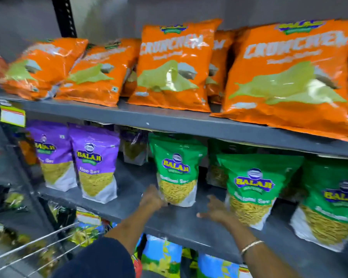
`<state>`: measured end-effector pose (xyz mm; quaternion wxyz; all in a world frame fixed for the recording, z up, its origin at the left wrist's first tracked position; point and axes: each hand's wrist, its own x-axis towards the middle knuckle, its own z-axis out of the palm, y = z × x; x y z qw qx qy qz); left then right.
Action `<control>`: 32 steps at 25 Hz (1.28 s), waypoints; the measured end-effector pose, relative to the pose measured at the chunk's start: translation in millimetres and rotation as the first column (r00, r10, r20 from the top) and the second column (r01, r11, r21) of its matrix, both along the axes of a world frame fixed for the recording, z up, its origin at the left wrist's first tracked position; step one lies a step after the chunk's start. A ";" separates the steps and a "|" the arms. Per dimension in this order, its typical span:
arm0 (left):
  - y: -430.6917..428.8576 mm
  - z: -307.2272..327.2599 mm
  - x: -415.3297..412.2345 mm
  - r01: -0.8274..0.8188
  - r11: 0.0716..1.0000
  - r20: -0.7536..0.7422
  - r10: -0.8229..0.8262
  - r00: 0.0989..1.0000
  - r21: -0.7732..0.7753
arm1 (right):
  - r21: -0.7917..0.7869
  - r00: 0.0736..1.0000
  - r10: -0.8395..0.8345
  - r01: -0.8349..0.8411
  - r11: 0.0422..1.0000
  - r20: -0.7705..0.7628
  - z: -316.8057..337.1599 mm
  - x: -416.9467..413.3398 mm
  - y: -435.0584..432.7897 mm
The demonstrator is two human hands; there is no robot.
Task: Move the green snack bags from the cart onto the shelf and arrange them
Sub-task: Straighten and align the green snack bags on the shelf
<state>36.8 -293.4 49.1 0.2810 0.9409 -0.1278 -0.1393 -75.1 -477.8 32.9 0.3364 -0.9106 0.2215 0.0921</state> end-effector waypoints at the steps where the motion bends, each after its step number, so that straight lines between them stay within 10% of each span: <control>1: 7.1 -1.0 16.3 -0.038 0.992 0.042 0.043 0.998 -0.119 | 0.095 0.993 -0.072 0.063 0.993 0.090 0.3 12.9 7.6; 9: 8.6 -20.8 83.0 0.151 0.846 -0.147 -0.260 0.954 -0.511 | 0.622 0.817 -0.345 -0.021 0.783 0.462 -15.7 78.3 38.5; 18: 93.0 -12.6 96.7 0.130 0.885 -0.186 -0.235 0.954 -0.447 | 0.582 0.805 -0.361 0.024 0.813 0.471 18.3 82.9 129.3; 22: 93.6 -7.6 97.0 0.135 0.900 -0.204 -0.236 0.950 -0.415 | 0.541 0.587 -0.486 0.097 0.836 0.647 109.6 91.6 108.5; 30: 97.2 -10.7 97.8 0.127 0.888 -0.223 -0.245 0.943 -0.442 | 0.444 0.497 -0.484 0.206 0.872 0.720 142.7 94.0 106.3; 32: 98.9 -11.1 98.3 0.143 0.890 -0.243 -0.268 0.932 -0.432 | 0.463 0.580 -0.513 0.247 0.851 0.633 118.2 85.7 108.9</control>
